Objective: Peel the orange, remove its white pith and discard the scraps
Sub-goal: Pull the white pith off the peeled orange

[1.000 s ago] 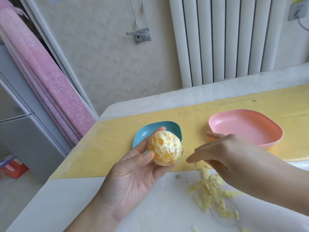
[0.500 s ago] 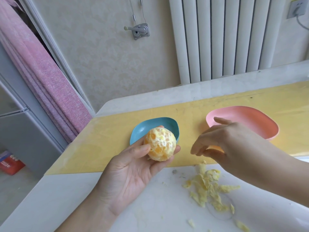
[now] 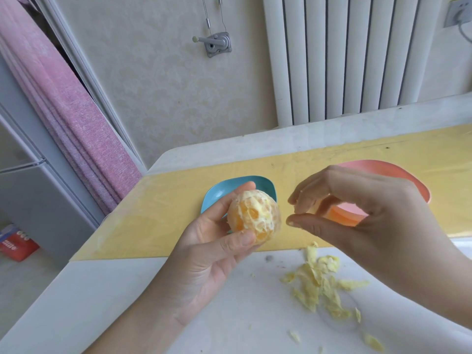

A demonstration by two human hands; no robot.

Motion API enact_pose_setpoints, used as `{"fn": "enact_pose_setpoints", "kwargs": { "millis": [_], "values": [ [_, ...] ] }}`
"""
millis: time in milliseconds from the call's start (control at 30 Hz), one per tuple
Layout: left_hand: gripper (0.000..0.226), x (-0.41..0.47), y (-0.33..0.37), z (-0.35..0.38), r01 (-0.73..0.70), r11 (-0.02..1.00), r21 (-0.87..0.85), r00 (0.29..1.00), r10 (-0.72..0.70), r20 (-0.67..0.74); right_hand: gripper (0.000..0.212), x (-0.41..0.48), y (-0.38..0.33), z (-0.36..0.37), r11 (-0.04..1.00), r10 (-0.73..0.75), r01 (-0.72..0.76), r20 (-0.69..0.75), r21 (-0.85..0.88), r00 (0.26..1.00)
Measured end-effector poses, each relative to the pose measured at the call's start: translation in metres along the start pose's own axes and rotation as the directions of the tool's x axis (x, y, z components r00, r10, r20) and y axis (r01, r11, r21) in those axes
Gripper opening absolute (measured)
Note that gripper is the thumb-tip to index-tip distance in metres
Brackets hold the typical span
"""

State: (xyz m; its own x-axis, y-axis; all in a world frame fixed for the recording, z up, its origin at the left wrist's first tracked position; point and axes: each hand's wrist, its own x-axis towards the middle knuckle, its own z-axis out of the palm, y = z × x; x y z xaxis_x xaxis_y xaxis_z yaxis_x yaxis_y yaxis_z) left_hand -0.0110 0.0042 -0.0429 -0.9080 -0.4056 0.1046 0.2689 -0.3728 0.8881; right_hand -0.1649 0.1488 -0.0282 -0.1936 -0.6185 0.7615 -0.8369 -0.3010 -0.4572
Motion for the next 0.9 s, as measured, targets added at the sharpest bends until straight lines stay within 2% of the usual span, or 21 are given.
{"fn": "enact_pose_setpoints", "kwargs": {
  "millis": [100,200,333,500,667,800,900],
  "values": [
    [0.075,-0.001,-0.001,0.002,-0.031,0.997,0.077,0.999,0.033,-0.033,0.016,-0.003,-0.006,0.004,0.998,-0.057,0.057,-0.009,0.034,0.998],
    [0.074,-0.003,-0.001,0.006,-0.085,0.982,0.171,0.993,0.097,-0.063,0.020,-0.005,-0.011,0.008,0.999,-0.044,0.045,-0.039,0.023,0.998],
    [0.062,-0.006,-0.003,0.013,-0.189,0.937,0.295,0.966,0.232,-0.116,0.026,-0.008,-0.014,0.013,0.999,0.021,-0.015,-0.117,0.050,0.993],
    [0.063,-0.011,-0.007,0.022,-0.312,0.859,0.405,0.918,0.383,-0.105,0.035,-0.010,-0.022,0.017,0.977,0.150,-0.122,-0.162,0.173,0.975],
    [0.067,-0.014,-0.009,0.024,-0.377,0.755,0.536,0.866,0.493,-0.084,0.037,-0.007,-0.026,0.016,0.889,0.313,-0.251,-0.107,0.382,0.944],
    [0.073,-0.016,-0.006,0.025,-0.380,0.735,0.561,0.867,0.494,-0.061,0.037,-0.004,-0.027,0.013,0.860,0.303,-0.261,-0.028,0.438,0.953],
    [0.070,-0.016,-0.005,0.026,-0.380,0.743,0.551,0.869,0.492,-0.064,0.036,-0.004,-0.026,0.011,0.872,0.273,-0.244,-0.007,0.425,0.962]
  ]
}}
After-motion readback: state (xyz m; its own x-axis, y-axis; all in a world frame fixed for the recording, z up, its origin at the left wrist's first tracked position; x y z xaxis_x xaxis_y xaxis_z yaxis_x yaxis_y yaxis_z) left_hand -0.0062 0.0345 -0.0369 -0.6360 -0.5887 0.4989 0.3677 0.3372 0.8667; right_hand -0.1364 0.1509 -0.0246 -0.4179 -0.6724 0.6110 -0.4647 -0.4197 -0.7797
